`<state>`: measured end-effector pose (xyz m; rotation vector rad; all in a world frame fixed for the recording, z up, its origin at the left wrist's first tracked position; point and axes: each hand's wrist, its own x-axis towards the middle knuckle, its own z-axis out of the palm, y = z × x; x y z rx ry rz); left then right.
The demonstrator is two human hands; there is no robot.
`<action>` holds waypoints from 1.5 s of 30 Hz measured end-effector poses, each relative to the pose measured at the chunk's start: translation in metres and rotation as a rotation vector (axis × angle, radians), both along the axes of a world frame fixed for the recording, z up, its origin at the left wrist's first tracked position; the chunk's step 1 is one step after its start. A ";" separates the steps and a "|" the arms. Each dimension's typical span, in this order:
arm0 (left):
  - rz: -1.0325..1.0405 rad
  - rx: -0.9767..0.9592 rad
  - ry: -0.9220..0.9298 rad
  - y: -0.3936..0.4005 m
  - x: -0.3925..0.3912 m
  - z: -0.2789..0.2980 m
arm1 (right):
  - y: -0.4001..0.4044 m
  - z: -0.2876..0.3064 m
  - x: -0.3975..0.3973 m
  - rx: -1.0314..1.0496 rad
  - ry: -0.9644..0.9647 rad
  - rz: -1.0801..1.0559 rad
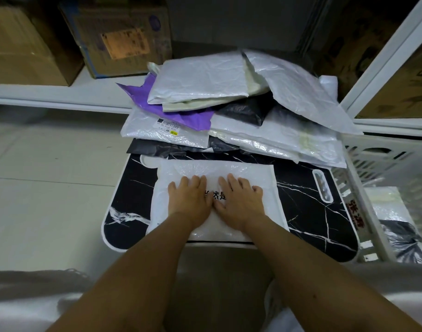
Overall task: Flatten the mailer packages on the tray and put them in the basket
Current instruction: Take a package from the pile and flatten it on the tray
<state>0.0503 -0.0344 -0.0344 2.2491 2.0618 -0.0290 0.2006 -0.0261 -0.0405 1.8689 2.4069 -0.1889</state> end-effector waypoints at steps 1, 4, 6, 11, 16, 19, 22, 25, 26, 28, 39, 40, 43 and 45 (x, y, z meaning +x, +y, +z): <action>-0.006 0.033 0.011 0.004 0.001 0.002 | 0.005 0.001 0.001 0.038 0.002 0.002; -0.019 0.055 0.081 0.009 0.002 0.002 | 0.013 0.002 -0.002 0.153 -0.002 0.037; -0.002 -0.008 0.067 0.012 0.003 -0.003 | 0.016 -0.003 -0.004 0.182 0.037 0.026; 0.010 -0.160 0.044 0.021 0.000 -0.008 | 0.023 -0.010 -0.002 -0.060 0.074 -0.033; 0.028 -0.106 0.047 0.028 -0.004 -0.008 | 0.027 -0.007 -0.002 -0.081 0.060 -0.073; 0.108 -0.141 0.021 0.029 -0.003 -0.011 | 0.029 -0.008 -0.002 -0.077 0.091 -0.119; 0.169 -0.212 0.022 0.030 -0.001 -0.014 | 0.030 -0.010 -0.004 -0.081 0.106 -0.218; 0.223 -0.217 0.004 0.030 0.000 -0.015 | 0.027 -0.010 -0.007 -0.090 0.086 -0.355; 0.247 -0.212 -0.010 0.029 0.000 -0.016 | 0.027 -0.011 -0.008 -0.100 0.082 -0.395; 0.294 -0.197 -0.043 0.027 0.000 -0.017 | 0.026 -0.011 -0.008 -0.125 0.094 -0.464; 0.078 -0.218 -0.051 0.027 -0.042 -0.020 | 0.021 -0.012 0.039 -0.059 0.257 -0.348; 0.072 -0.240 -0.065 0.028 -0.044 -0.017 | 0.022 -0.009 0.043 -0.074 0.262 -0.334; 0.160 -0.190 -0.081 0.011 -0.023 0.004 | 0.012 0.005 0.030 -0.020 0.195 -0.386; 0.224 -0.106 -0.082 -0.009 0.003 0.015 | -0.004 0.017 0.003 0.023 0.219 -0.432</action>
